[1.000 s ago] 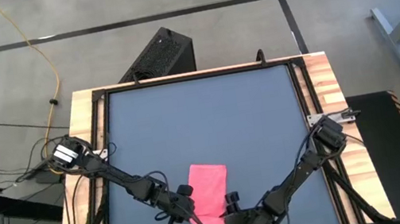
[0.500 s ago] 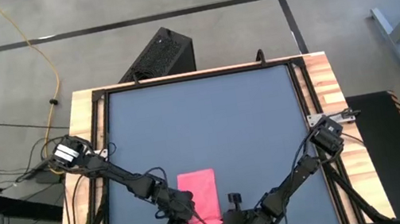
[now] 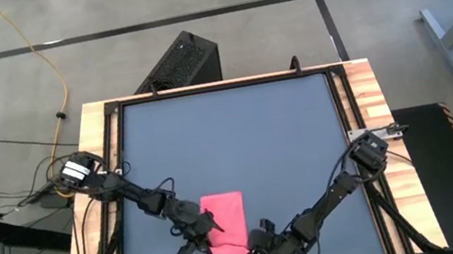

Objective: Roll towel into tight, uniform cylinder
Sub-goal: Roll the red towel

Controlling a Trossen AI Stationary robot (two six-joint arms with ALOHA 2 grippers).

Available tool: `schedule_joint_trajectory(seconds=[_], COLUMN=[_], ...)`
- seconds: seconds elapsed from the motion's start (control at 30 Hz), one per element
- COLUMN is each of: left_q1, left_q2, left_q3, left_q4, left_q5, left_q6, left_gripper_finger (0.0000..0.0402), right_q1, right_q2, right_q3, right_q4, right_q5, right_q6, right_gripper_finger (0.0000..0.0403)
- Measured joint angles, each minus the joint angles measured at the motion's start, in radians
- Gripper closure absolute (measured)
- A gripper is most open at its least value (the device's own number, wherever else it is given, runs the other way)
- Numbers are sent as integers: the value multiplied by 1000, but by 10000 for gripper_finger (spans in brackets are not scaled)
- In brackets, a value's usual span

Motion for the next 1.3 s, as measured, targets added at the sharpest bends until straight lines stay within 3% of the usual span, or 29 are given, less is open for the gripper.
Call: schedule_joint_trajectory(seconds=[0.2, 0.5, 0.7, 0.8, 1.07, 1.3], left_q1=[-42, -44, -44, -51, -173, -293], left_q2=[0, -1, -80, -157, -341, -291], left_q3=[0, -1, -5, -6, -5, -3], left_q4=[-4, -18, -146, -259, -334, -206], left_q5=[-2, 131, 117, 47, -310, -548], left_q6=[68, 33, 85, 116, 301, 379], left_gripper_finger=[360, 314, 318, 327, 346, 339], right_q1=[-23, -59, -88, -107, -138, -170], right_q2=[4, 4, 4, 4, 4, 4], right_q3=[50, 71, 71, 71, 71, 71], right_q4=[-33, -47, -23, -8, 28, 33], right_q5=[-103, -245, -347, -400, -432, -432], right_q6=[-108, -8, 79, 100, 152, 181], right_gripper_finger=[379, 379, 379, 379, 378, 378])
